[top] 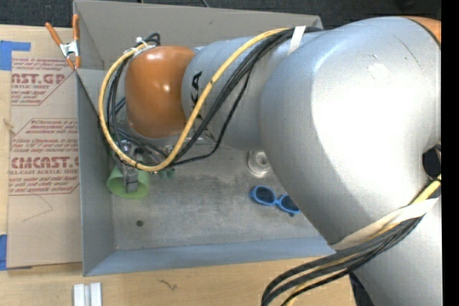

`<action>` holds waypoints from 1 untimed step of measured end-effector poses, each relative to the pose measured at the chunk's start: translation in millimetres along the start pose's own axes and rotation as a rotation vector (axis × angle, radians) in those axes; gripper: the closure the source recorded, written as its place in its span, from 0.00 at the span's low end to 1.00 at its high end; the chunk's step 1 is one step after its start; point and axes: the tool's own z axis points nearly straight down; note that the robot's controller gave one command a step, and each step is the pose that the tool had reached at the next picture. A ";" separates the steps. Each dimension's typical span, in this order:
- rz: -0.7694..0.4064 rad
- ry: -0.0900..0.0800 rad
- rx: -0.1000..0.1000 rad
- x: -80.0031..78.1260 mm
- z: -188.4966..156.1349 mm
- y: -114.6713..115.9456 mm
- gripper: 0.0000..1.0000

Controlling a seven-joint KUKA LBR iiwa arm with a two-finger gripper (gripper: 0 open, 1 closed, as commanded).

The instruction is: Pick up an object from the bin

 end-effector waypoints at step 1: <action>0.019 0.030 0.015 -18.1 -106.6 -11.4 1.00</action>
Offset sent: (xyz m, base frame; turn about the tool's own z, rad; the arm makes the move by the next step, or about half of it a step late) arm 0.0143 -0.0114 0.1014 0.0199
